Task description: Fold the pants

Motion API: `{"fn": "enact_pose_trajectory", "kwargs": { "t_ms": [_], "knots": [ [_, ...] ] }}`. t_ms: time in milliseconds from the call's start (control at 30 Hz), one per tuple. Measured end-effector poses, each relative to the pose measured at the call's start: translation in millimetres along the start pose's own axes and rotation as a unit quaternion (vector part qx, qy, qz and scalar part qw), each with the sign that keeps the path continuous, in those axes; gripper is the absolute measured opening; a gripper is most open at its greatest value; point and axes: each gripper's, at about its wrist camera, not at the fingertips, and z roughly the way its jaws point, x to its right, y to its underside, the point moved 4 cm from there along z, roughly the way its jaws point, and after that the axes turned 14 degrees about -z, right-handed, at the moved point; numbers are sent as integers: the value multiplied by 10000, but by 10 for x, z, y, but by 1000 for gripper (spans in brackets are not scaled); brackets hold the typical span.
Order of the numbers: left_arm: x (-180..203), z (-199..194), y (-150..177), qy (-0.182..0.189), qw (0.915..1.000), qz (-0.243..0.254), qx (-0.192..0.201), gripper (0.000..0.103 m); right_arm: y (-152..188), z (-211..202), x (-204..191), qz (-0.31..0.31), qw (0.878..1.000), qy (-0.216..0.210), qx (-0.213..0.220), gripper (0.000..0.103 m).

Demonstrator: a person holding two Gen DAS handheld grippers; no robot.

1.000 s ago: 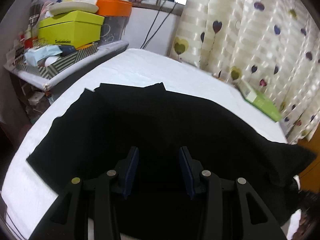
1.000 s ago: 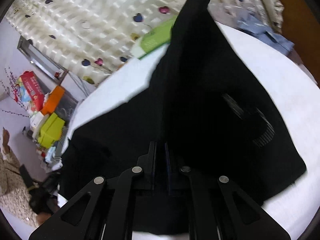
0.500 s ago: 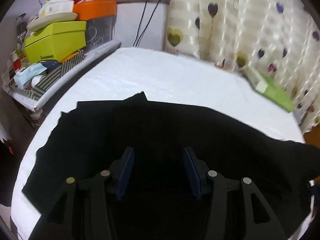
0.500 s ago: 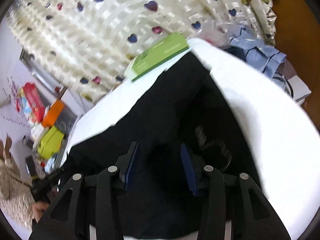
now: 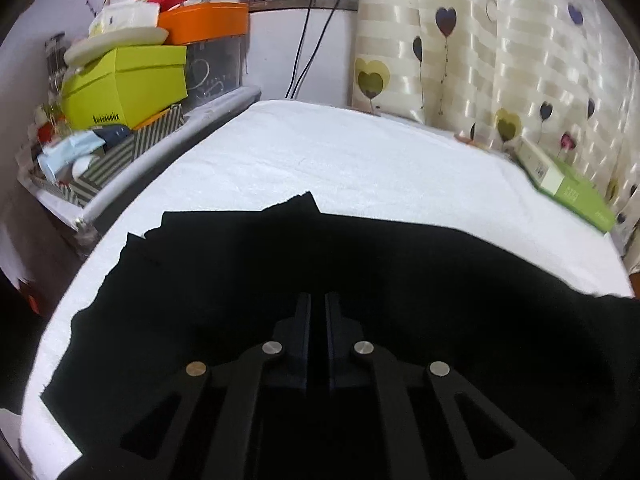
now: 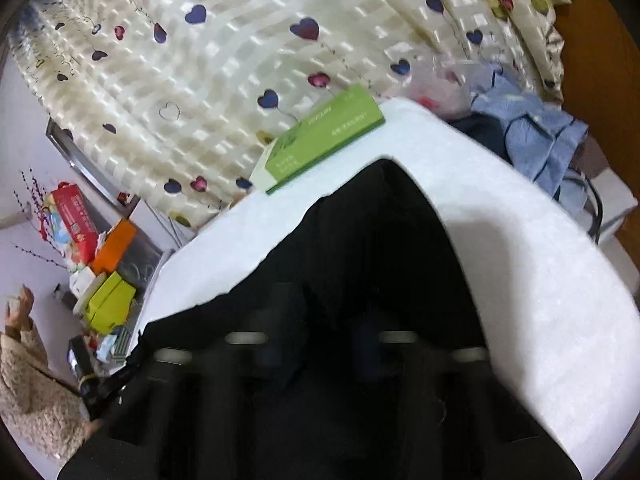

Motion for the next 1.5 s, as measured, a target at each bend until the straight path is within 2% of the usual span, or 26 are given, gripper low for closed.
{"fn": "enact_pose_trajectory", "kwargs": {
  "t_ms": [167, 400, 500, 600, 667, 833, 1000, 1100, 1200, 1300, 1367, 1400, 1500],
  "knots": [
    [-240, -281, -79, 485, 9976, -463, 194, 7, -27, -93, 17, 72, 9999, -128, 82, 8],
    [-662, -756, -221, 981, 9875, -1128, 502, 7, 33, -383, -152, 215, 9980, -556, 201, 7],
    [-831, -875, -237, 1014, 9852, -1218, 653, 7, 186, -510, -193, 323, 9970, -697, 126, 7],
    [-1015, -849, -131, 1046, 9840, -1326, 560, 7, 394, -569, -154, 310, 9979, -575, -28, 7],
    [-1116, -784, -6, 1075, 9838, -1377, 412, 7, 602, -519, -16, 453, 9977, -422, -289, 7],
    [-1308, -684, 300, 985, 9843, -1460, 125, 7, 852, -481, 152, 713, 9954, -299, -573, 7],
    [-1345, -777, 292, 1107, 9823, -1499, 202, 7, 779, -568, 64, 548, 9970, -315, -446, 7],
    [-1335, -791, 312, 1107, 9832, -1433, 230, 7, 826, -539, 100, 521, 9969, -227, -543, 7],
    [-1431, -686, 364, 969, 9828, -1570, -68, 8, 937, -499, 183, 681, 9948, -286, -707, 8],
    [-1553, -797, 367, 687, 9841, -1634, 86, 9, 917, -579, 200, 619, 9952, -318, -686, 9],
    [-1665, -903, 333, 311, 9854, -1652, 284, 9, 863, -696, 183, 363, 9974, -72, -613, 15],
    [-1716, -954, 309, 251, 9844, -1708, 343, 9, 846, -740, 182, 263, 9979, 93, -593, 19],
    [-1726, -1100, 232, 340, 9829, -1740, 503, 9, 767, -924, 220, -51, 9969, 701, -351, 20]
  ]
}}
